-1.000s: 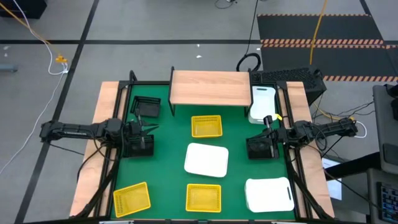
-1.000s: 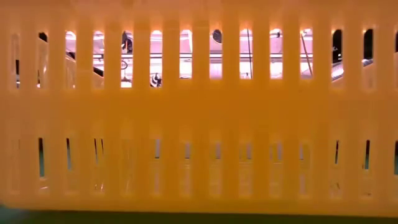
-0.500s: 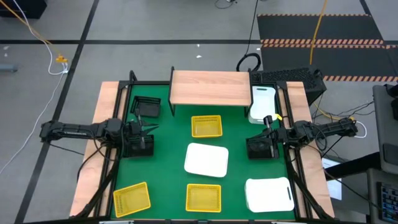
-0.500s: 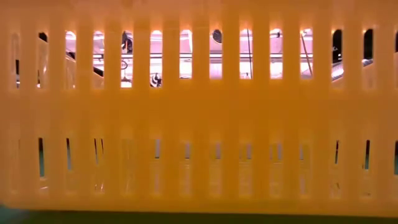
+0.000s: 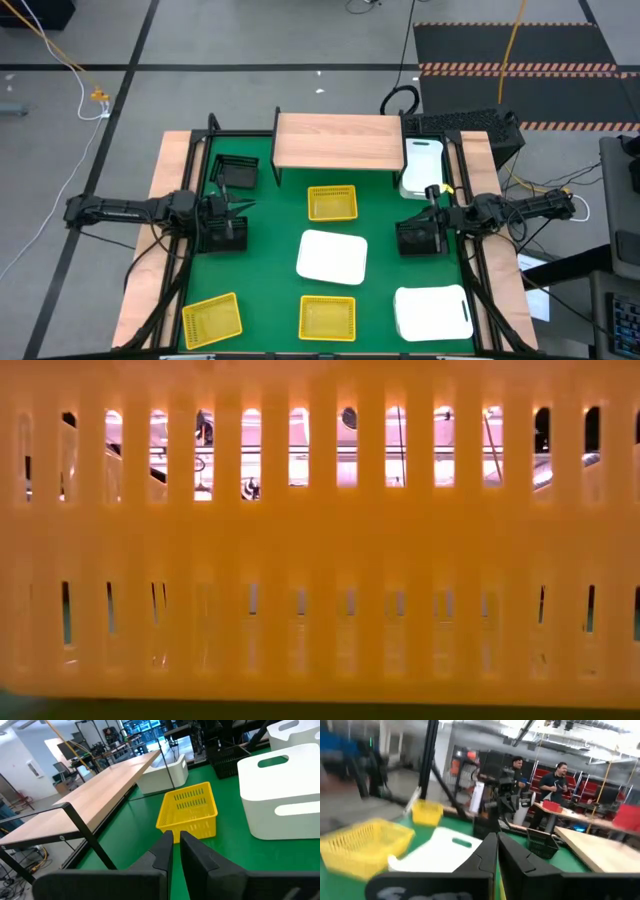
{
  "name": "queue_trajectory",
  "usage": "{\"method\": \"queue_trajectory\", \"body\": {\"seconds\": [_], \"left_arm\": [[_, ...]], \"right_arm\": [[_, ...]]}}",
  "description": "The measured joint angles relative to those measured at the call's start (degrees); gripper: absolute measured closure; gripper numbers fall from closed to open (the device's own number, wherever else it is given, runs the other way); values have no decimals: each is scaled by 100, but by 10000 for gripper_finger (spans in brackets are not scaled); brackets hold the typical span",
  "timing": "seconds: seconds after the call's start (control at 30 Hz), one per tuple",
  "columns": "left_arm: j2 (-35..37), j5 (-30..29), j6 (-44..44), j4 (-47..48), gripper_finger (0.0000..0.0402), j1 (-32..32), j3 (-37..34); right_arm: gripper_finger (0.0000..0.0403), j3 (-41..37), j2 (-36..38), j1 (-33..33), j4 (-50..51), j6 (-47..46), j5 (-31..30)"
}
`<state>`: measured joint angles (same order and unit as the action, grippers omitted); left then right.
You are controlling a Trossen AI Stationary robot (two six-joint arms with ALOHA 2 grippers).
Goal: Stack baskets on shelf by color
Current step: Stack the top black bin on top of the bottom left black bin
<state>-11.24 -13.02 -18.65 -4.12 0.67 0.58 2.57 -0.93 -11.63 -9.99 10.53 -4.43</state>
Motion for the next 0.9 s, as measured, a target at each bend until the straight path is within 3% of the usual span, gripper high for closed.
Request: {"method": "queue_trajectory", "body": {"seconds": [0.17,0.27,0.43,0.67,0.8,0.9], "left_arm": [[1,-103,-39,-362,364,0,2],[1,-48,367,-741,364,0,2],[1,-47,1030,-1277,364,0,2],[-1,-33,1798,-1519,364,9,4],[1,-173,1712,-1580,364,0,4],[1,-251,1465,-1900,364,0,3]], "right_arm": [[394,0,-63,2,-1465,-1110,-47],[394,0,-70,2,-2300,-1597,-11],[394,0,-77,2,-2882,-906,-332],[394,0,-329,0,-1764,-1235,463],[394,0,-846,-5,-1553,-1410,324],[394,2,-1351,-5,-2016,-1289,157]]}}
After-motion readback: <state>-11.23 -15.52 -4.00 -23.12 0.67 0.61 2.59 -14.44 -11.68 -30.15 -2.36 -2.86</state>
